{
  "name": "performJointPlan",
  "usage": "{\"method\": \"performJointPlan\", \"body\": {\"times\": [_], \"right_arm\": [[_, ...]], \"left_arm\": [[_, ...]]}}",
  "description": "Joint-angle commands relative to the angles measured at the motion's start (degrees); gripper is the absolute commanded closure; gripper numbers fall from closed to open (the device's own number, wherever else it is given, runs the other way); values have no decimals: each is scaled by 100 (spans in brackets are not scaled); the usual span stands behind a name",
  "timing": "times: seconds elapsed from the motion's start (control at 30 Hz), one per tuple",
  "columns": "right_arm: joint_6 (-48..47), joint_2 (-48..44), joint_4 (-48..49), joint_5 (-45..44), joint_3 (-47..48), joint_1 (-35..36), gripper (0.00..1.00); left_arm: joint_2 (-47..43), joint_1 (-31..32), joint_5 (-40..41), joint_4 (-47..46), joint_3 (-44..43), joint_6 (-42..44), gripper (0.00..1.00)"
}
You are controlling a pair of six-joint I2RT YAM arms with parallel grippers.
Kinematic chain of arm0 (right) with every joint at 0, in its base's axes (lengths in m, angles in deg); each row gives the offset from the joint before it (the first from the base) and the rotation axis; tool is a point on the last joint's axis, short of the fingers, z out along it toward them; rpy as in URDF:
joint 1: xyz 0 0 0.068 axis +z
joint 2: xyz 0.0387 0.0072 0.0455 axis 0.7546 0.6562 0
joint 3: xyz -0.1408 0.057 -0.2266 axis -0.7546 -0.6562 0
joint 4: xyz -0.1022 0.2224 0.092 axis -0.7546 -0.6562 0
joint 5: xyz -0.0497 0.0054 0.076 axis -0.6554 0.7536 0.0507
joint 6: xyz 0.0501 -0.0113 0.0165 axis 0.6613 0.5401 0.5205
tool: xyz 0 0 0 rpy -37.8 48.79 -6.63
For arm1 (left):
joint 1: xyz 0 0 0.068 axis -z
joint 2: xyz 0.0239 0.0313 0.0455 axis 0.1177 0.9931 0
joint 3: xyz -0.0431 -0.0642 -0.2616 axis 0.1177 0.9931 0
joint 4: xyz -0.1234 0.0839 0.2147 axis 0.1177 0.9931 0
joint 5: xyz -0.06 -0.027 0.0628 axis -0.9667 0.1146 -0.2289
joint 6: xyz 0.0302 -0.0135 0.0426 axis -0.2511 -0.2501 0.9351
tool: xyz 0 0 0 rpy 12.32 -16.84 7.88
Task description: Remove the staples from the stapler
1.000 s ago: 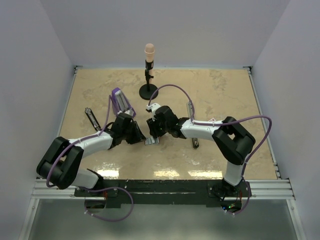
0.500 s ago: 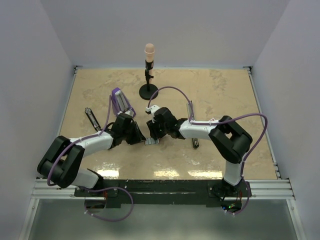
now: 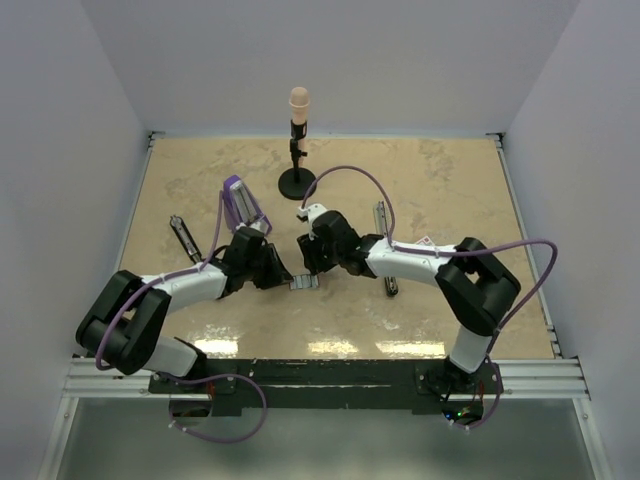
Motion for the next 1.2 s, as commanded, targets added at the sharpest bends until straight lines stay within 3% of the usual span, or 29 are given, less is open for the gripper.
{"method": "performJointPlan", "body": {"times": [0.0, 0.37, 0.5, 0.67, 0.8, 0.97, 1.17], "right_arm": [[585, -629, -410, -762, 51, -118, 52], [1806, -2247, -787, -1967, -854, -1215, 24], [2562, -2520, -1262, -2609, -978, -1664, 1], [3372, -2538, -1991, -3128, -951, -2402, 1], [3698, -2529, -2221, -3392, -978, -2824, 1], [3671, -2284, -2080, -3374, -1013, -3053, 2], [4172, -1677, -2475, -3401, -636, -3282, 16]], "left_arm": [[112, -21, -292, -519, 145, 19, 73], [481, 137, -846, -1197, 162, -87, 73], [464, 260, -890, -1214, 171, -148, 73], [315, 304, -777, -1083, 127, -113, 70], [17, 304, -364, -374, -66, 71, 64], [-677, 295, 339, 630, -496, 405, 50], [-1276, 286, 1287, 1850, -1129, 941, 38]]}}
